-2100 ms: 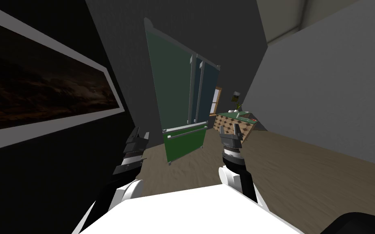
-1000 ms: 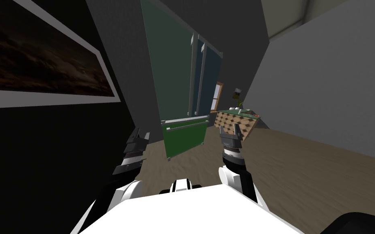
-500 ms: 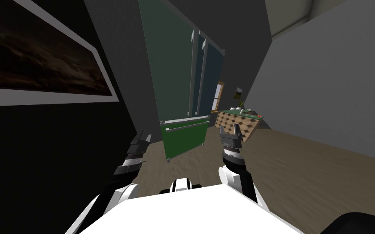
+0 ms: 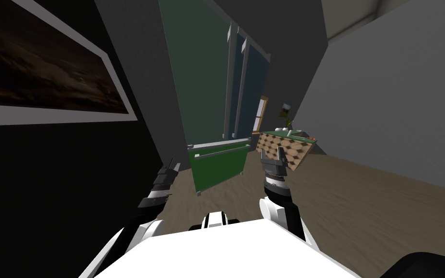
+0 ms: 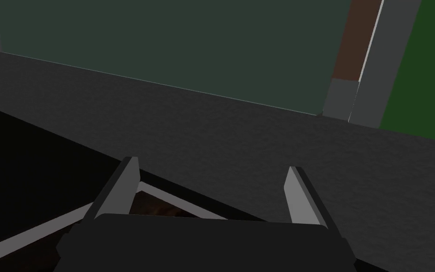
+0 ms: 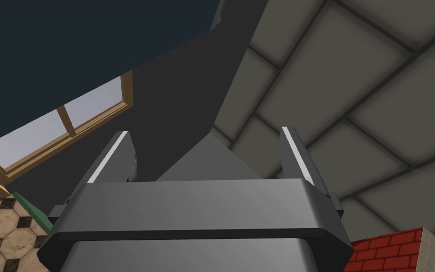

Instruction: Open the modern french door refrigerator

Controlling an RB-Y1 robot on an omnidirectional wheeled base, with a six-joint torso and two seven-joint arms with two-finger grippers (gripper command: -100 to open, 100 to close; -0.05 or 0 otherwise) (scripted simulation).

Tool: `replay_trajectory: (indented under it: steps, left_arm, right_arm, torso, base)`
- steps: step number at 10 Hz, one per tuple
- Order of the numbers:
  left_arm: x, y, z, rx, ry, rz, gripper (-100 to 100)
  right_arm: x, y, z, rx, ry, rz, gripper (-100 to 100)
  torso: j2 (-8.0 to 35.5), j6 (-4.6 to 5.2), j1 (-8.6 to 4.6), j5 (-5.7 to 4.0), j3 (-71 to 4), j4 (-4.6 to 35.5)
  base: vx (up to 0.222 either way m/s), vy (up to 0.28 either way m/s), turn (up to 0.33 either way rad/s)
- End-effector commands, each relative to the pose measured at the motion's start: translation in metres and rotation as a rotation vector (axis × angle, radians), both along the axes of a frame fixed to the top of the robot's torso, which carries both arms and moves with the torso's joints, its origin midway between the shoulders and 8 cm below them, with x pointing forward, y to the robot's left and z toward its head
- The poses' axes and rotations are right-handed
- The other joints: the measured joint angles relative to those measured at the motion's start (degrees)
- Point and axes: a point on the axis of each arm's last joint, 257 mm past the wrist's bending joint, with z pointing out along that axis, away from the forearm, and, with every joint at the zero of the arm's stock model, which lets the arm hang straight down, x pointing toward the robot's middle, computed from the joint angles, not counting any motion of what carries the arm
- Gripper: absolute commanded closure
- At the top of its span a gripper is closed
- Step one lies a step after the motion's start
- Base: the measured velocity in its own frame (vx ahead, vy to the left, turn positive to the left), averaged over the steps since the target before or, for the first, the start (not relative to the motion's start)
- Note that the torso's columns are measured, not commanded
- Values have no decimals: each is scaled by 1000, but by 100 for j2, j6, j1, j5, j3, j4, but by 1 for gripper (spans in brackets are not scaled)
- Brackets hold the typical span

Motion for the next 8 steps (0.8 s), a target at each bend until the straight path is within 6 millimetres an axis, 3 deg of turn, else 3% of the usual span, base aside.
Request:
replay_trajectory:
  steps: [1,8]
  left_arm:
    - [6,8,-19,2,27,7,-100]
    - [15,27,-66,-29,83,40,-100]
  right_arm:
    - [0,0,0,0,0,0,0]
    - [0,0,0,0,0,0,0]
  torso:
    - [2,0,-2,-1,1,1]
    - [4,0,3,1,2,1]
  base:
    - [108,-37,25]
    - [90,-33,22]
